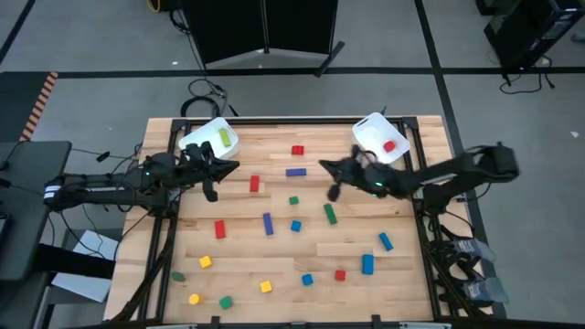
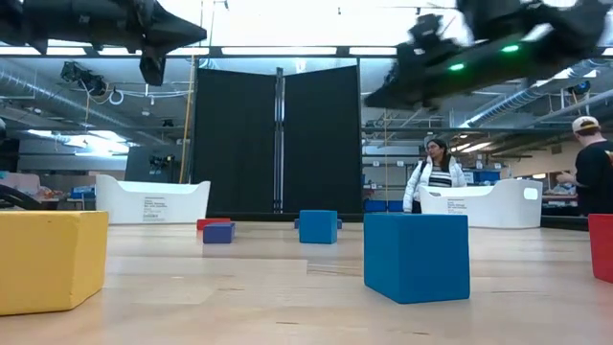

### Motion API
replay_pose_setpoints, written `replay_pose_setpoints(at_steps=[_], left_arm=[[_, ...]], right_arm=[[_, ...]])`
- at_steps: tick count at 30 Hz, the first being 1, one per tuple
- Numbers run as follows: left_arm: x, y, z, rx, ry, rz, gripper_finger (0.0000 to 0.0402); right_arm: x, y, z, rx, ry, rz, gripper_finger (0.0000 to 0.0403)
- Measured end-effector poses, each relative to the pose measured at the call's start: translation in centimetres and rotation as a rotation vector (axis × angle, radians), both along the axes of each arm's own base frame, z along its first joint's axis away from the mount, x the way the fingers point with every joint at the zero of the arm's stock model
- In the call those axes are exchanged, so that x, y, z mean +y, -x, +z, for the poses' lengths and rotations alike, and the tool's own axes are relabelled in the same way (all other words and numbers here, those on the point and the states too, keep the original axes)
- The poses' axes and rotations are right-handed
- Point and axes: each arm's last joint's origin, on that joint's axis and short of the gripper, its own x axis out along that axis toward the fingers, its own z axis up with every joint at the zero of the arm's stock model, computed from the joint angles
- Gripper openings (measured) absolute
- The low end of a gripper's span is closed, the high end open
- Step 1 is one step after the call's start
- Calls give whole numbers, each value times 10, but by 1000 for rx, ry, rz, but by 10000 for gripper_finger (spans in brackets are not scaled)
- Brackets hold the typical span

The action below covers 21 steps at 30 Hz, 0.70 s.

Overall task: Sort blocks by size
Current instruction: Put the large violet block into the left white bin

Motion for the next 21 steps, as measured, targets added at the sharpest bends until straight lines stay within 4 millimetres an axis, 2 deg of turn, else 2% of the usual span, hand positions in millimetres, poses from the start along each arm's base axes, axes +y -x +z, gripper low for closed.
replay_pose_setpoints(at_steps=[5, 9, 13, 21], left_arm=[[2, -10, -5, 28, 5, 21, 11], [3, -19, -8, 38, 2, 22, 11], [4, -26, -13, 59, 1, 23, 11], [6, -38, -24, 125, 9, 23, 11]], right_arm=[[10, 39, 1, -71, 7, 16, 8], [10, 54, 3, -117, 12, 19, 8], [13, 58, 5, -135, 11, 49, 10], [30, 51, 0, -116, -36, 200, 10]])
